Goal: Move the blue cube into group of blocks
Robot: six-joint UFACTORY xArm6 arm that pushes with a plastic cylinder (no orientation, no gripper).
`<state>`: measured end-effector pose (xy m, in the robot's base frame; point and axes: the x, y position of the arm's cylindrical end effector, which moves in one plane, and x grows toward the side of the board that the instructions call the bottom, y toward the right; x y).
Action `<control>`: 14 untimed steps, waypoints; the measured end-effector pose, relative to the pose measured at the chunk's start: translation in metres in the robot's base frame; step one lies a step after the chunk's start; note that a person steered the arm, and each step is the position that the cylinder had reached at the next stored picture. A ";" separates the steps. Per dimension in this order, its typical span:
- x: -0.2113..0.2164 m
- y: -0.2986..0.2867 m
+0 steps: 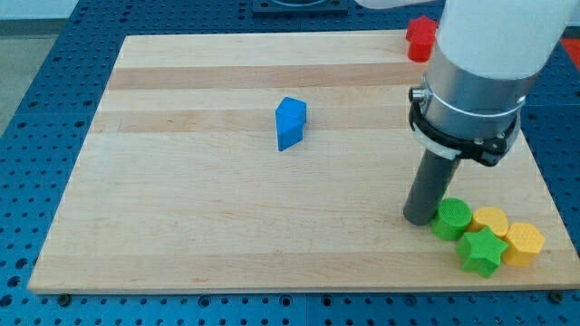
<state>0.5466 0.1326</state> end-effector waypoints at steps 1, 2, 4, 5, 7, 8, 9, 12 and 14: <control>0.012 0.000; 0.015 0.000; 0.015 -0.033; 0.015 -0.073; 0.015 -0.179; -0.004 -0.223; -0.047 -0.252; -0.180 -0.202; -0.160 -0.122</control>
<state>0.3863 0.0103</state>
